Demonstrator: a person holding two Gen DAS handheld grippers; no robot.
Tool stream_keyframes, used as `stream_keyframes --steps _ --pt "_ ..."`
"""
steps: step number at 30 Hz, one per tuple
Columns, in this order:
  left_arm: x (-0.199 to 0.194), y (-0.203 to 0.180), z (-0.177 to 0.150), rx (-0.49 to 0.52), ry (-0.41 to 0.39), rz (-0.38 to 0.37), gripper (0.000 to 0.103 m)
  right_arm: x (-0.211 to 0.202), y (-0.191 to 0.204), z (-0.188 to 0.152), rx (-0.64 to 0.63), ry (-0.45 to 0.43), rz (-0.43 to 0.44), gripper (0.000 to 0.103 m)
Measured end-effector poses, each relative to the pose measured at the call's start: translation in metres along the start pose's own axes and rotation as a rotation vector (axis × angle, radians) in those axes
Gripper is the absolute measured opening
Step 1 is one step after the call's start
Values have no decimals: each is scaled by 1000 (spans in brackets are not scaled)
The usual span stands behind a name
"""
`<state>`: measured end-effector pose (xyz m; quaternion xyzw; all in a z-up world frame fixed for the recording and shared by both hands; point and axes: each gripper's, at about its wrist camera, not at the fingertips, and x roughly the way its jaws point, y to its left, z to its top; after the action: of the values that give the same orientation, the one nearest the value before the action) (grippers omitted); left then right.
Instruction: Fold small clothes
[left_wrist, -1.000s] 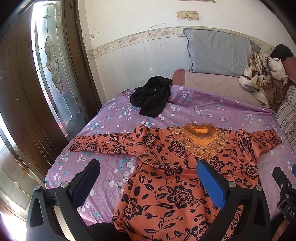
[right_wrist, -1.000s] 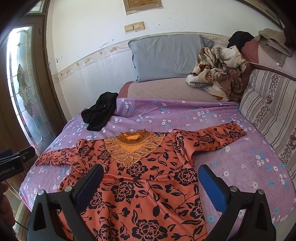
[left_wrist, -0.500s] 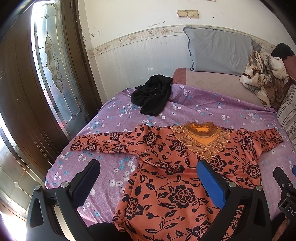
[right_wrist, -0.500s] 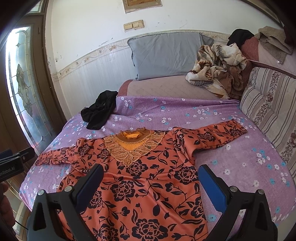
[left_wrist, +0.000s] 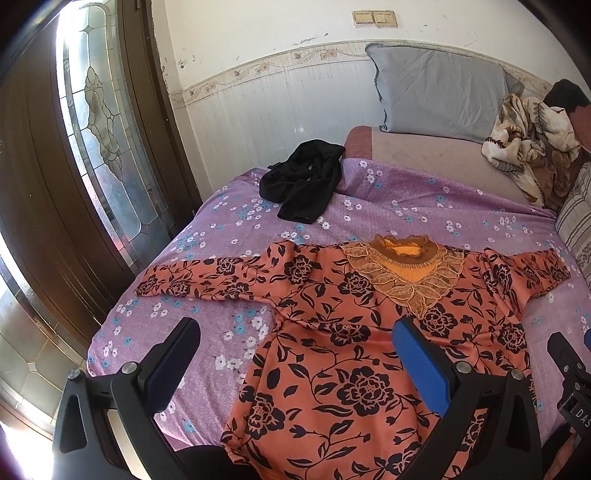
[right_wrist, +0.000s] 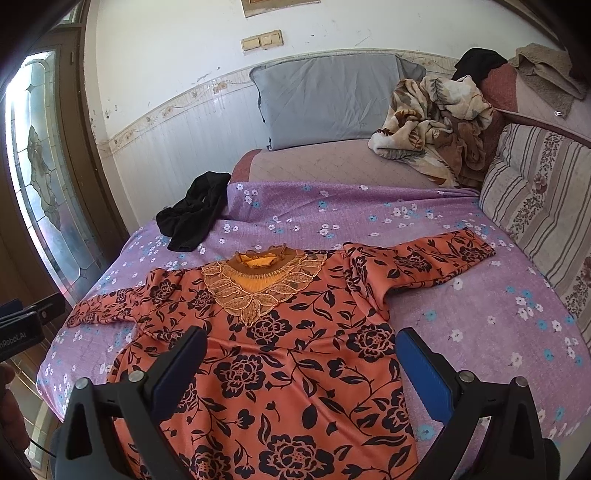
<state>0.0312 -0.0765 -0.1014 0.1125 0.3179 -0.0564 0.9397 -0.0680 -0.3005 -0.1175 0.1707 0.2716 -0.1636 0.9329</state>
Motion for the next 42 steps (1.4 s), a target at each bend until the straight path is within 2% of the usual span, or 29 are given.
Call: stream_keyframes --steps 9,14,18,21,23,24,27,28,30,35,39,41,42 --pt "26 -21 7 32 14 -13 103 24 -13 8 -5 6 -35 103" --pt "56 -42 14 58 25 -43 103 51 -39 23 27 -1 -59 103" --pt "114 -68 9 92 140 -118 103 85 -96 43 149 9 -52 103" --pt "167 -92 -9 147 230 -149 103 113 -165 55 316 9 -38 103" --pt "196 -105 -26 182 261 -140 103 129 -216 58 452 -6 -9 102" --pt "207 -110 -35 200 262 -141 103 137 -242 57 531 -18 -1 99" --pt "224 -120 -53 250 245 -156 103 160 -311 48 784 -6 -2 82" --pt "222 -120 -51 242 226 -165 103 168 -329 46 846 0 7 76" --pt "227 -121 -49 251 241 -180 103 179 -357 47 913 -9 -5 71" --pt "244 -101 -49 118 306 -288 103 214 -387 58 941 -16 -79 66" --pt "242 -104 -51 135 306 -285 103 235 -405 68 913 -33 -120 53" --pt "241 -104 -51 133 310 -286 103 244 -408 76 877 -29 -141 51" --pt "241 -105 -51 135 313 -286 103 247 -408 78 854 -24 -158 46"
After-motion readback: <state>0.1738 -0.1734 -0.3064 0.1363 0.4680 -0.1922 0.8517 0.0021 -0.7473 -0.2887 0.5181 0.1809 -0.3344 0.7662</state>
